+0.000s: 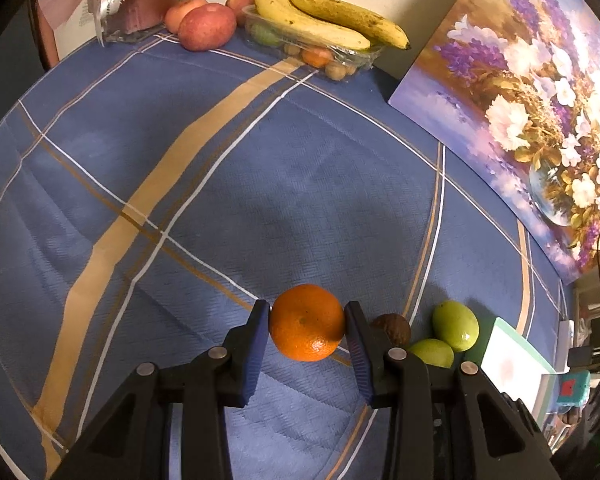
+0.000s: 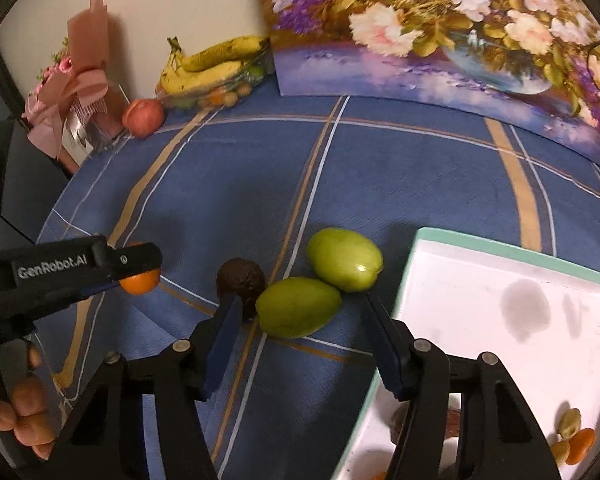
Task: Organize fruits
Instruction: 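Lift the mandarin in left tool while right tool approaches a large green fruit, then close right tool on the large green fruit while left tool holds the mandarin, then carry the green fruit in right tool over the tray while left tool carries the mandarin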
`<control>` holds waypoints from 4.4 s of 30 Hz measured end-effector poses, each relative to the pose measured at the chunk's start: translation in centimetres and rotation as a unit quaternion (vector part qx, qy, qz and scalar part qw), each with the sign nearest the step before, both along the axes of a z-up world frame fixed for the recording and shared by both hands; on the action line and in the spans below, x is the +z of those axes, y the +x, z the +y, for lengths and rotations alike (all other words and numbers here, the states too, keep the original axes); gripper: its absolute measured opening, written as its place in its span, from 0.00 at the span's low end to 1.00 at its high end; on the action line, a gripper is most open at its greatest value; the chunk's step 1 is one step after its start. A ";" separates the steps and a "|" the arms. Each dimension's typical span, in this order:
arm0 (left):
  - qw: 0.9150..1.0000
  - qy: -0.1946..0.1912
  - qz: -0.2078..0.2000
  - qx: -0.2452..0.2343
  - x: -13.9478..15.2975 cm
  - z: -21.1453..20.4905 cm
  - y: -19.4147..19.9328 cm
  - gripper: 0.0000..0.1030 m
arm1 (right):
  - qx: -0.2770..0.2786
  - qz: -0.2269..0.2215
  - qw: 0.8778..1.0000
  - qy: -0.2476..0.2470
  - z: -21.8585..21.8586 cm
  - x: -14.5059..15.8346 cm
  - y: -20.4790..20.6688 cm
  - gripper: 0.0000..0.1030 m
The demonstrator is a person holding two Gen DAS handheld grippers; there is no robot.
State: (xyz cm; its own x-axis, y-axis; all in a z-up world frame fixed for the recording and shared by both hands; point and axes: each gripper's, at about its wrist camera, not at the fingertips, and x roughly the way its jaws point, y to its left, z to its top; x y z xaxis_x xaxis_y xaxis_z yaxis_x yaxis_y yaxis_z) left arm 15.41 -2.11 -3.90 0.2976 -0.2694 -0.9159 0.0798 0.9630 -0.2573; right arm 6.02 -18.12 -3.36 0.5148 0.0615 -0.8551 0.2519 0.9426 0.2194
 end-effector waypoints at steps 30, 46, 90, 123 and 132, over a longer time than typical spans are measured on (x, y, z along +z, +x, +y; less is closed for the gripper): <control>0.999 -0.004 -0.032 -0.003 2.2 -0.7 -0.4 0.39 | 0.004 0.013 1.000 -0.015 0.5 0.0 1.1 0.55; 0.994 -0.039 -0.097 -0.040 8.8 -2.5 -2.9 0.39 | -0.093 -0.012 0.996 0.009 -5.1 7.3 -2.8 0.55; 0.960 0.007 -0.109 -0.256 8.4 -18.8 -12.9 0.39 | -0.287 -0.038 0.957 -0.039 -20.5 11.3 -17.3 0.55; 0.930 0.136 -0.064 -0.336 -0.8 -24.4 -16.7 0.39 | -0.283 0.107 0.953 0.017 -22.3 0.0 -16.0 0.55; 0.921 0.162 -0.059 -0.349 -2.3 -25.1 -17.3 0.40 | -0.281 0.125 0.951 0.025 -22.1 -1.6 -16.0 0.55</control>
State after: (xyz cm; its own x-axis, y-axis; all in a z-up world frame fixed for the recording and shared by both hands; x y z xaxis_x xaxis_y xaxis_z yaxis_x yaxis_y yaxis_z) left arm -1.92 -27.20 -6.21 0.2581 -0.1507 -0.9543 0.7177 0.6911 0.0850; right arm -9.94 -40.23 -5.00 0.2598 -0.1188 -0.9583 0.7631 0.6334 0.1283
